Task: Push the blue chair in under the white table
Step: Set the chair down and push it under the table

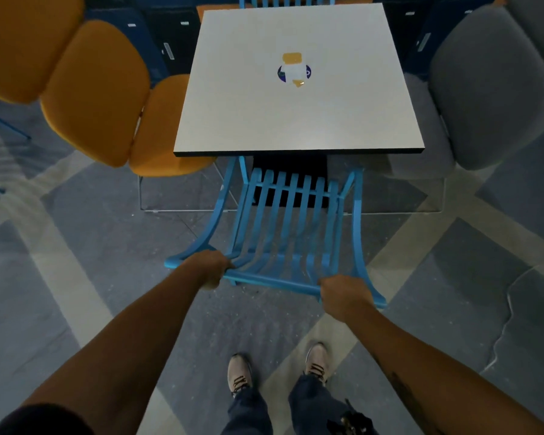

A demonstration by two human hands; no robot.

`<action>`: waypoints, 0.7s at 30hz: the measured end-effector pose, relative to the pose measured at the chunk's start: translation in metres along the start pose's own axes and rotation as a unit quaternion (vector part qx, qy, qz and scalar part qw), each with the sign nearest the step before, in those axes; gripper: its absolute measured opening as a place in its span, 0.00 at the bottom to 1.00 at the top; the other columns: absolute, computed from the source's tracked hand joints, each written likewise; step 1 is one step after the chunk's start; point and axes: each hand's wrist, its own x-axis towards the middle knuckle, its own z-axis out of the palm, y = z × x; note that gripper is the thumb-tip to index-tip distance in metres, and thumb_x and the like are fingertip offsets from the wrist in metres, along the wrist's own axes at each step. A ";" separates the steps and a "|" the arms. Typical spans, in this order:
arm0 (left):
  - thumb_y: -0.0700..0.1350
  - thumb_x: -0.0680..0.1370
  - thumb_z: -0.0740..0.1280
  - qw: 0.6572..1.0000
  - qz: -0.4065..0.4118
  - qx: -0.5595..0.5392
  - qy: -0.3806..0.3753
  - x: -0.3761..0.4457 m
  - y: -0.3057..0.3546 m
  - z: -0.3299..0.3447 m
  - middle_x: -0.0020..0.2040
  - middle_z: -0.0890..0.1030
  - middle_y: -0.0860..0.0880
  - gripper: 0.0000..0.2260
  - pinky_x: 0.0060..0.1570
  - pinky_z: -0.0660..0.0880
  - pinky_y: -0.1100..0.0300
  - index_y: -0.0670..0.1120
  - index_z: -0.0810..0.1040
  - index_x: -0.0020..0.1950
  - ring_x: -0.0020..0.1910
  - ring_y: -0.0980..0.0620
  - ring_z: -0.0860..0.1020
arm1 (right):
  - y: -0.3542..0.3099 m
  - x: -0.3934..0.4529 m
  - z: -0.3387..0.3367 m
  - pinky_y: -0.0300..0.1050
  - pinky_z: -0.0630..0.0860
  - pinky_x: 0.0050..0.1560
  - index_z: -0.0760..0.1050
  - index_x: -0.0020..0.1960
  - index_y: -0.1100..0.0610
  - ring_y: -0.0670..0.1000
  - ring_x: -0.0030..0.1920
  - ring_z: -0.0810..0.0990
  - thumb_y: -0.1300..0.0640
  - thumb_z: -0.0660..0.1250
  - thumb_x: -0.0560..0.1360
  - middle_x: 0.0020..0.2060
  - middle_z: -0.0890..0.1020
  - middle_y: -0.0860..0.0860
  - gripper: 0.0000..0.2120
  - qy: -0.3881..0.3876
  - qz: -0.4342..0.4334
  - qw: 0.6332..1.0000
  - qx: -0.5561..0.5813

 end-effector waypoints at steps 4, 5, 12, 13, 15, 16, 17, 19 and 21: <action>0.39 0.81 0.64 0.999 -0.025 0.009 0.041 -0.003 -0.002 0.008 0.67 0.81 0.48 0.28 0.63 0.77 0.50 0.63 0.74 0.77 0.63 0.47 0.80 | -0.005 0.005 -0.007 0.54 0.81 0.53 0.79 0.63 0.50 0.57 0.52 0.83 0.56 0.65 0.80 0.53 0.83 0.52 0.13 -0.045 -0.014 0.999 0.006; 0.40 0.81 0.64 0.998 -0.028 0.014 0.046 -0.004 -0.002 0.010 0.66 0.81 0.48 0.27 0.61 0.78 0.50 0.64 0.74 0.76 0.62 0.47 0.80 | -0.004 0.006 -0.009 0.54 0.81 0.53 0.79 0.62 0.50 0.57 0.52 0.83 0.57 0.65 0.80 0.53 0.83 0.52 0.12 -0.053 -0.015 0.998 0.011; 0.45 0.81 0.67 0.996 -0.045 0.025 0.074 -0.008 -0.007 0.012 0.59 0.84 0.51 0.22 0.57 0.81 0.50 0.62 0.76 0.74 0.57 0.49 0.83 | -0.005 0.015 -0.022 0.53 0.80 0.50 0.79 0.64 0.53 0.58 0.52 0.84 0.58 0.64 0.81 0.54 0.82 0.54 0.13 -0.082 -0.011 0.996 0.018; 0.45 0.81 0.68 0.996 -0.048 0.022 0.076 -0.009 -0.008 0.012 0.59 0.84 0.51 0.22 0.57 0.81 0.50 0.61 0.77 0.74 0.57 0.49 0.83 | -0.006 0.017 -0.024 0.52 0.79 0.48 0.79 0.64 0.53 0.58 0.51 0.84 0.58 0.64 0.81 0.53 0.82 0.54 0.13 -0.082 -0.015 0.996 0.016; 0.45 0.81 0.68 0.995 -0.055 0.014 0.080 -0.011 -0.010 0.012 0.58 0.84 0.51 0.21 0.57 0.81 0.51 0.60 0.77 0.73 0.56 0.49 0.83 | -0.005 0.021 -0.030 0.50 0.77 0.45 0.79 0.64 0.54 0.58 0.50 0.84 0.59 0.64 0.80 0.52 0.82 0.54 0.14 -0.080 -0.019 0.997 0.013; 0.45 0.81 0.68 0.995 -0.058 0.014 0.084 -0.010 -0.011 0.012 0.57 0.84 0.50 0.21 0.56 0.80 0.51 0.60 0.78 0.73 0.55 0.49 0.84 | -0.004 0.023 -0.033 0.50 0.77 0.45 0.79 0.65 0.54 0.58 0.51 0.83 0.59 0.65 0.80 0.53 0.82 0.54 0.14 -0.079 -0.021 0.997 0.011; 0.45 0.81 0.68 0.994 -0.058 0.016 0.088 -0.009 -0.011 0.011 0.57 0.85 0.50 0.20 0.56 0.81 0.50 0.59 0.79 0.72 0.55 0.48 0.84 | -0.002 0.025 -0.035 0.51 0.78 0.47 0.79 0.65 0.55 0.58 0.52 0.83 0.59 0.65 0.80 0.53 0.82 0.55 0.14 -0.079 -0.021 0.997 0.009; 0.45 0.81 0.68 0.994 -0.057 0.018 0.094 -0.007 -0.006 0.010 0.55 0.85 0.50 0.17 0.56 0.81 0.49 0.57 0.81 0.69 0.54 0.48 0.84 | 0.004 0.027 -0.040 0.52 0.79 0.51 0.79 0.65 0.54 0.58 0.54 0.83 0.59 0.65 0.80 0.55 0.82 0.55 0.15 -0.088 -0.019 0.996 0.004; 0.45 0.81 0.68 0.993 -0.054 0.012 0.102 -0.002 0.000 0.007 0.56 0.84 0.49 0.16 0.58 0.82 0.48 0.55 0.82 0.68 0.55 0.47 0.84 | 0.012 0.032 -0.046 0.53 0.80 0.53 0.79 0.66 0.54 0.59 0.54 0.83 0.60 0.64 0.80 0.56 0.82 0.55 0.16 -0.091 -0.020 0.996 -0.003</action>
